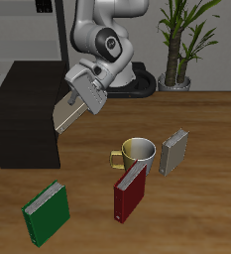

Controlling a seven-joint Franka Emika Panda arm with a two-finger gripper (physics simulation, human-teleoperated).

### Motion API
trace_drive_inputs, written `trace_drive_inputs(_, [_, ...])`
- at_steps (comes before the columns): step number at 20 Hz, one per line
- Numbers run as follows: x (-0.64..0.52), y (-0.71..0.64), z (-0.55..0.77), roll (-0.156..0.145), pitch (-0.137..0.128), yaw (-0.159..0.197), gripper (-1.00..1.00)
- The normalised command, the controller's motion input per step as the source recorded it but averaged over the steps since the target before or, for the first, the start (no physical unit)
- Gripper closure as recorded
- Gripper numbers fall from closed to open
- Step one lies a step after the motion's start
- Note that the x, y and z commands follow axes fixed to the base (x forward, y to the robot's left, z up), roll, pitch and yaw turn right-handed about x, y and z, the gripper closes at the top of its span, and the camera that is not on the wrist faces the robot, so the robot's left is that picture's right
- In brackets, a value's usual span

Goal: Place the right yellow book in the top region of the shelf

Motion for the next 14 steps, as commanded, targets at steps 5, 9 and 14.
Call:
trace_drive_inputs(5, [0.03,-0.19,-0.14,-0.031,0.007,0.012,1.00])
trace_drive_inputs(9, [0.01,-0.20,-0.07,-0.035,0.009,-0.002,1.00])
trace_drive_inputs(14, [0.04,-0.30,-0.06,-0.056,0.024,-0.007,1.00])
